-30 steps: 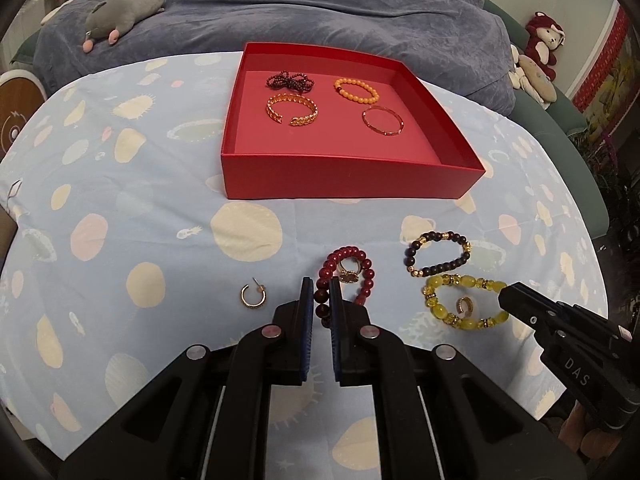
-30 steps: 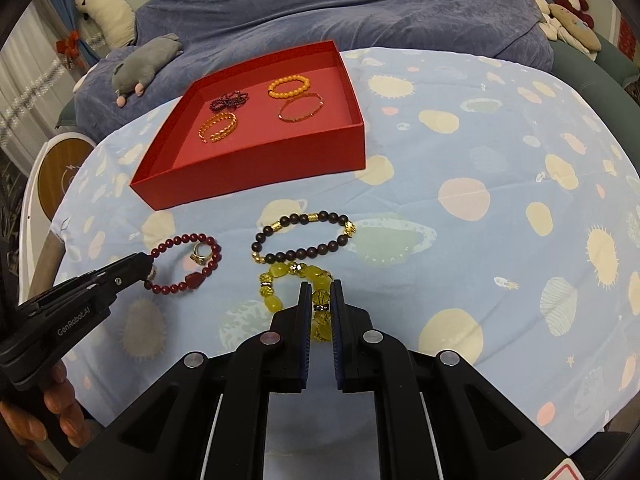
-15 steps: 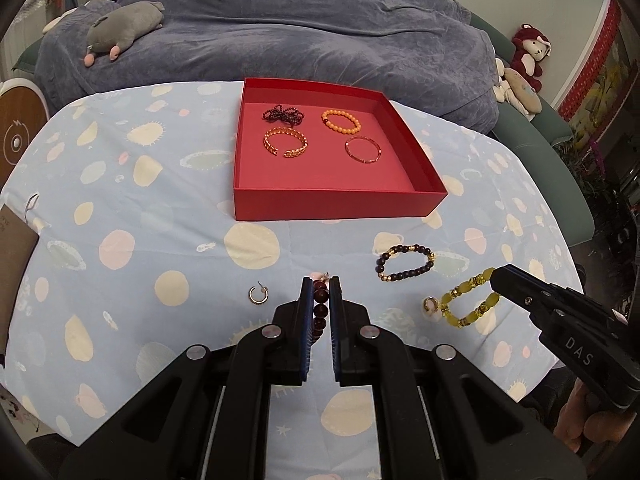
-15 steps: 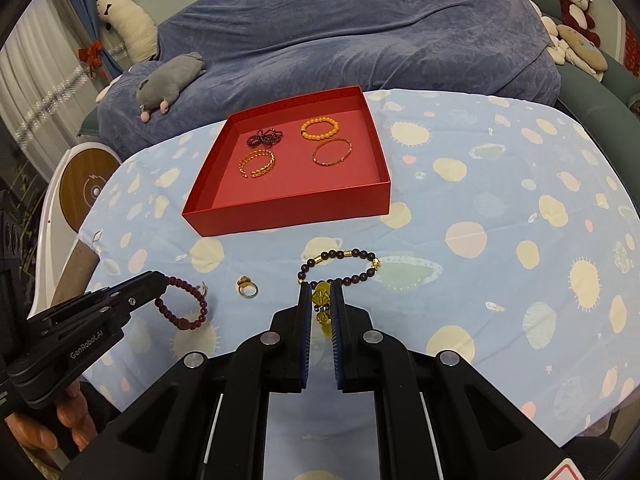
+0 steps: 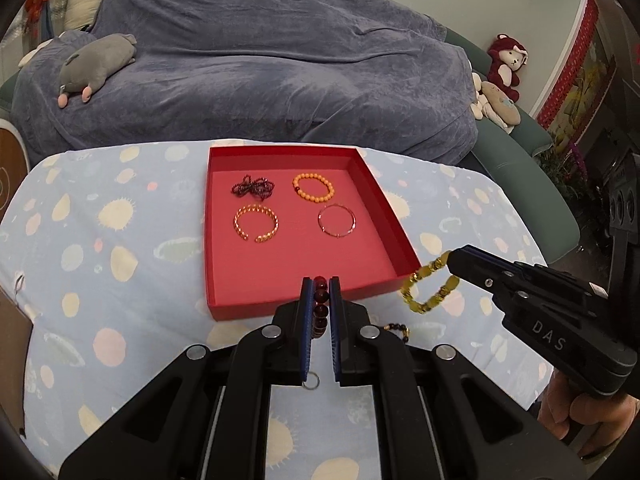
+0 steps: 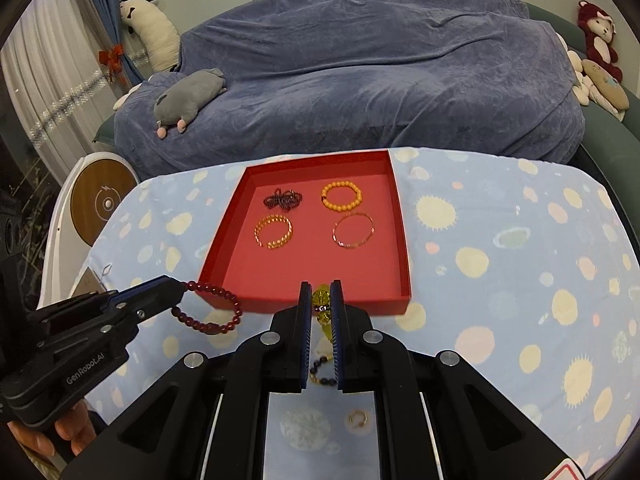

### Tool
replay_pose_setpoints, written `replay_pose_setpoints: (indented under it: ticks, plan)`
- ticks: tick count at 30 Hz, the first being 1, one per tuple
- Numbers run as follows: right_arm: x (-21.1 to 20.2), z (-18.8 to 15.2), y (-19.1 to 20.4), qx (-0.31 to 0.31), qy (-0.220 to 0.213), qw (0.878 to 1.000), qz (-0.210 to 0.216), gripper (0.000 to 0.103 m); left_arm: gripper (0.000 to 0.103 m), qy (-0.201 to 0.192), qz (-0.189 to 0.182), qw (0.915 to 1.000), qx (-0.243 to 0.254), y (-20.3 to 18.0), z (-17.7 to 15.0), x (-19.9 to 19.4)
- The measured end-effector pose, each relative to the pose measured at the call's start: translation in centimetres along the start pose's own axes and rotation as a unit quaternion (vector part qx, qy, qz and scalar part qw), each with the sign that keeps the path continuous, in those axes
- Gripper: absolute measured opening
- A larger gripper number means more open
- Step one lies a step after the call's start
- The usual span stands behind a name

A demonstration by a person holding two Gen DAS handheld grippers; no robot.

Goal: Organize jewelry
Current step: 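Carry both bracelets into the red box and open both tools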

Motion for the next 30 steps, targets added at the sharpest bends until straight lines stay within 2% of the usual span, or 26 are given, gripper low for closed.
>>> replay_pose_setpoints:
  ticks: [5,10,16,24,28,30]
  plan:
    - [3.7,2.3,0.8,0.011,0.010,1.000,0.019,0.009,0.008,0.004,-0.019,0.9997,-0.017,1.5,2.1,3.2]
    - [8.4,2.1,0.3,0.025,0.047,0.998,0.027,0.009,0.008,0.022,-0.058,0.9967,-0.052,3.4,2.1,7.2]
    - [12.7,0.4,-1.5,0.017,0.083,0.996,-0.005,0.009,0.008,0.061,-0.015,0.9974,-0.034,5.1,0.5,11.4]
    - [14.6,0.5,-3.4,-0.001,0.082,0.995,-0.048,0.009,0.008,0.073,0.063,0.9953,-0.001,6.7,-0.5,12.7]
    - [14.6,0.6,-3.7,-0.006,0.076,0.995,-0.059,0.009,0.008,0.069,0.079,0.9944,-0.003,7.2,-0.5,12.6]
    - [14.4,0.7,-3.8,-0.005,0.070,0.996,-0.062,0.015,0.008,0.066,0.078,0.9947,-0.004,7.3,-0.5,12.4]
Point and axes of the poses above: each gripper's, at about its wrist camera, not at the fingertips, and x roughly the way its jaws point, y to its left, z to its top, the point moved 3 cm from there along x, roughly the way its jaws point, and after that the axes turned 9 degrees about x, right-handed, at the moved point
